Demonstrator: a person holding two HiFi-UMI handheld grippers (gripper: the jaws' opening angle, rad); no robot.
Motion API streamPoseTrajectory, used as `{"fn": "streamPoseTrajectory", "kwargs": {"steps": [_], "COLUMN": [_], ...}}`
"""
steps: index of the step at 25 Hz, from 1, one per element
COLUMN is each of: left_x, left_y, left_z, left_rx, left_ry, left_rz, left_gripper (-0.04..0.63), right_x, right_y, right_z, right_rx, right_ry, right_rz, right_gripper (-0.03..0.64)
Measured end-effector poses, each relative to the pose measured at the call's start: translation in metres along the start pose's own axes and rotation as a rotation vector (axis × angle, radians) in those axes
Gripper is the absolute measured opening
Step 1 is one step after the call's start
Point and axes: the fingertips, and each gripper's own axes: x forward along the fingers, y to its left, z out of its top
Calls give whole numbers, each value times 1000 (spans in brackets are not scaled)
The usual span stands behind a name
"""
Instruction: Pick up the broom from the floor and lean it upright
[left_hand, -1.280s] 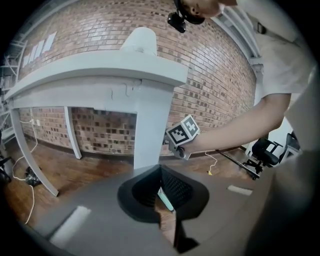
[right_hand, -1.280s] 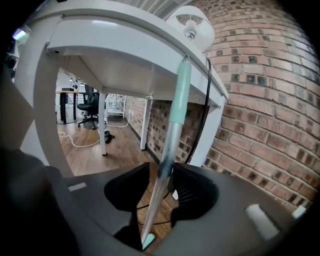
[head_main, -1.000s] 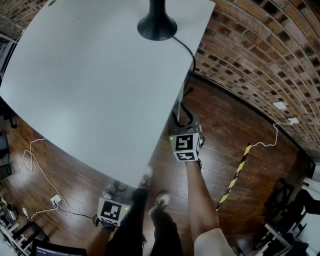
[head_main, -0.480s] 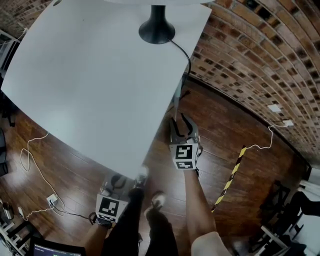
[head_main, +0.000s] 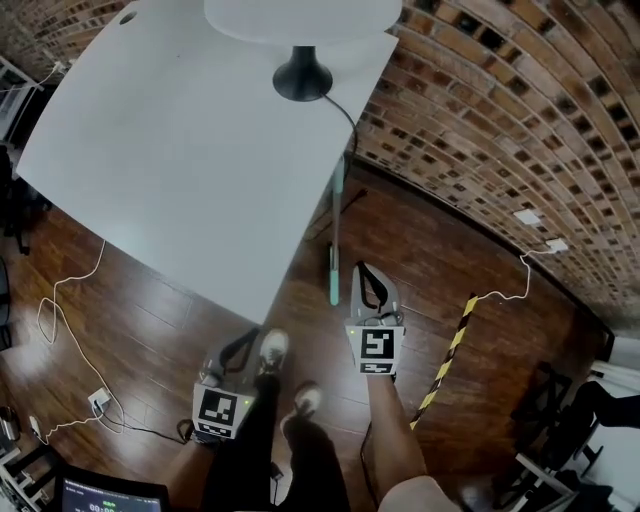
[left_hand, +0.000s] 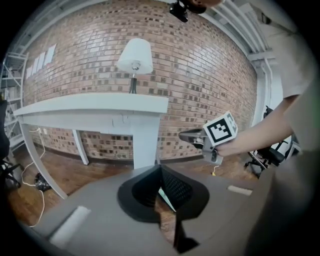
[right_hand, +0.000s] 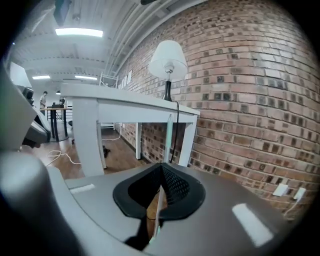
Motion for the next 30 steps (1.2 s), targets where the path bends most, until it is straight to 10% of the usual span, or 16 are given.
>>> {"fn": "streamPoseTrajectory", "kwargs": {"steps": [30], "left_x": [-230], "left_y": [-105], "left_z": [234], "left_rx": [153], "left_ry": [-365], "left_rz": [44], "left_gripper": [2], "right_x": [-373], "right_y": [20], "right_z": [250], "right_rx": [17], "right_ry": [-296], "right_rz": [-42], "right_gripper": [12]}}
